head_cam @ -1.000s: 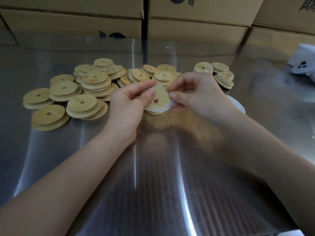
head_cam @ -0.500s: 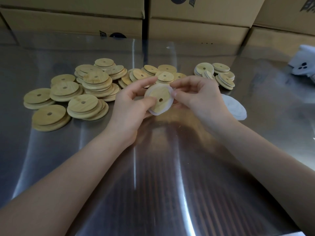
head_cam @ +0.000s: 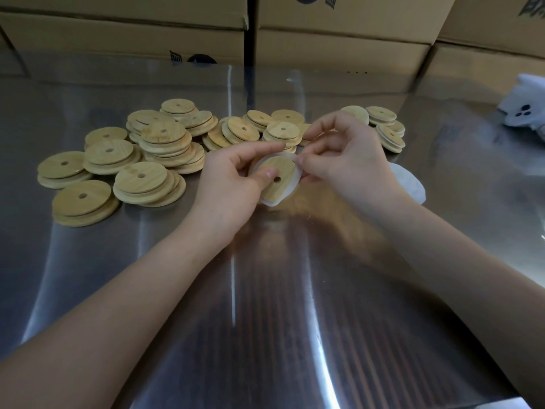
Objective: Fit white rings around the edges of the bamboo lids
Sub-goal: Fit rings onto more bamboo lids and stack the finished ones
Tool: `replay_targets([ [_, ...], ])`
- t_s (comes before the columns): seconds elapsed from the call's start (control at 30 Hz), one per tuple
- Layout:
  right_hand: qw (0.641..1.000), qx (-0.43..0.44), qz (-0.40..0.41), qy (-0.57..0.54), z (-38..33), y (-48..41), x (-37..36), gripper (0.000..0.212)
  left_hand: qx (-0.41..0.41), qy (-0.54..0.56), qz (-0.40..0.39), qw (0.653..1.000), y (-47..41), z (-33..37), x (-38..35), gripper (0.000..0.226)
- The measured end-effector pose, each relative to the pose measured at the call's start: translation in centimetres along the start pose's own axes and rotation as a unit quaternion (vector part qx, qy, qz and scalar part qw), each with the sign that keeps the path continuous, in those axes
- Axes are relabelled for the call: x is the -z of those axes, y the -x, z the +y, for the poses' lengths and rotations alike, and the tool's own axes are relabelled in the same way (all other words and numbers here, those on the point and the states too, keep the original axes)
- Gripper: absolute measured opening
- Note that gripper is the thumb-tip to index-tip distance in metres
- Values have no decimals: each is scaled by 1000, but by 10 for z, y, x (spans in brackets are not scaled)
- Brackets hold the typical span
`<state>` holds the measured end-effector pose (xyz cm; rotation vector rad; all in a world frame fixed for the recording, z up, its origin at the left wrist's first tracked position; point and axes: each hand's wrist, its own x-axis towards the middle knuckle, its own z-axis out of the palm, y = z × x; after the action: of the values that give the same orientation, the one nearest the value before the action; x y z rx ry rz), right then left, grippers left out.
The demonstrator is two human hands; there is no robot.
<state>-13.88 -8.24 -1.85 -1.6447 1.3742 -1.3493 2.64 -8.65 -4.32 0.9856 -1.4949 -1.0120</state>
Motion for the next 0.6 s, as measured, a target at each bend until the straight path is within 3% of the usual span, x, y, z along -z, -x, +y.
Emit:
replay_targets([
  [0.23, 997, -28, -45, -53, 0, -5, 6, 29, 25, 37, 6, 999, 0, -1, 0, 43],
  [0.6, 999, 15, -40, 17, 3, -2, 4, 27, 50, 48, -35, 997, 1, -3, 1, 39],
])
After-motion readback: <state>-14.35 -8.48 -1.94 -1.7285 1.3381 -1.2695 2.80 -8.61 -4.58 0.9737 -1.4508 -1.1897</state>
